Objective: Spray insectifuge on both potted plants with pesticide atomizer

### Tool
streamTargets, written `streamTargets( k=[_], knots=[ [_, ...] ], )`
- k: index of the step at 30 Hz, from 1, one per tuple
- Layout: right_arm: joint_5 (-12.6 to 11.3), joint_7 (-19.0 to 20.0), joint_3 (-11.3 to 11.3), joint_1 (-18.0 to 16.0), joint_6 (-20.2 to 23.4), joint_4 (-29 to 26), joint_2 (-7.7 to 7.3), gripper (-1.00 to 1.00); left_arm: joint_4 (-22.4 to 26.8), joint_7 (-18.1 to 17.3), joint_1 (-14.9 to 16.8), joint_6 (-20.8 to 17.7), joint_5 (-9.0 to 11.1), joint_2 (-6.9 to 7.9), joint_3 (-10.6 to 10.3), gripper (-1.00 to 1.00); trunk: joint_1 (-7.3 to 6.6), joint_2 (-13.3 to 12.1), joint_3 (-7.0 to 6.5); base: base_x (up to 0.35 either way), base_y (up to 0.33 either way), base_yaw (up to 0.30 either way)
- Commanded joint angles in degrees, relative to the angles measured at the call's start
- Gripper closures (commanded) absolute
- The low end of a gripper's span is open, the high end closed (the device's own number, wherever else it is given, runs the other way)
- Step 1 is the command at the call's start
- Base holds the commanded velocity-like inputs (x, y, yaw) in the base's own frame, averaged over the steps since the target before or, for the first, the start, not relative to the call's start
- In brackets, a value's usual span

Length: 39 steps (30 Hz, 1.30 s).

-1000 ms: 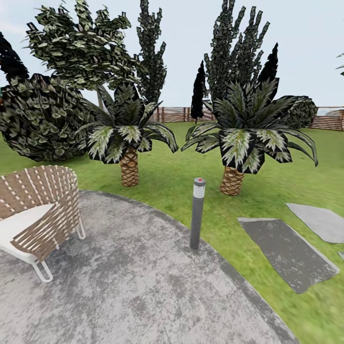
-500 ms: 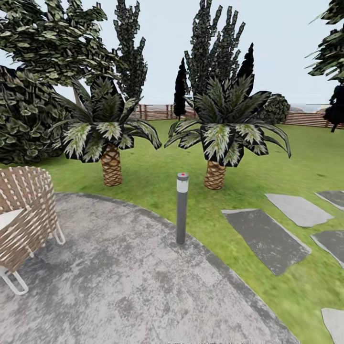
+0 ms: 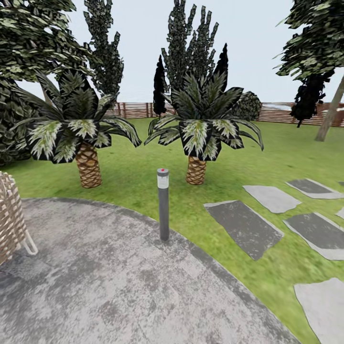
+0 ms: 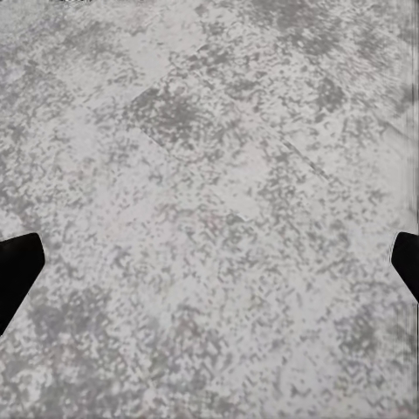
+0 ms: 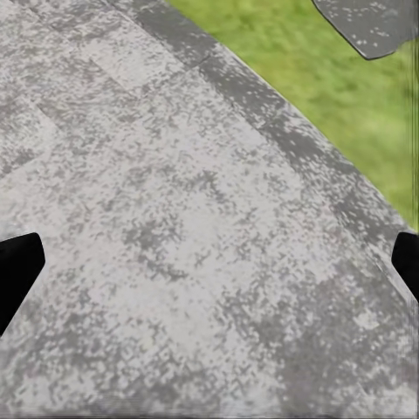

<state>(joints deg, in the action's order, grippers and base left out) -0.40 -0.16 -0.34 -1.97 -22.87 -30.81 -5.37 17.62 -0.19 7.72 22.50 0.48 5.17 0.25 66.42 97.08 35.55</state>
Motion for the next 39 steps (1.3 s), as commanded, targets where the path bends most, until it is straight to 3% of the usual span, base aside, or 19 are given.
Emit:
streamTargets(
  k=[1,39],
  knots=[
    [0.0,0.0,0.0,0.0,-0.2,0.1,0.01,-1.0,0.0,0.0,0.0,0.2,0.0,0.01,0.0,-1.0,0.22,0.4,0.28,0.0,0.0,-0.274],
    [0.0,0.0,0.1,0.0,-0.2,0.1,0.01,-1.0,-0.1,0.0,0.0,1.3,0.0,0.02,0.0,-1.0,8.57,15.7,8.45,0.0,0.0,-0.274]
  ],
)
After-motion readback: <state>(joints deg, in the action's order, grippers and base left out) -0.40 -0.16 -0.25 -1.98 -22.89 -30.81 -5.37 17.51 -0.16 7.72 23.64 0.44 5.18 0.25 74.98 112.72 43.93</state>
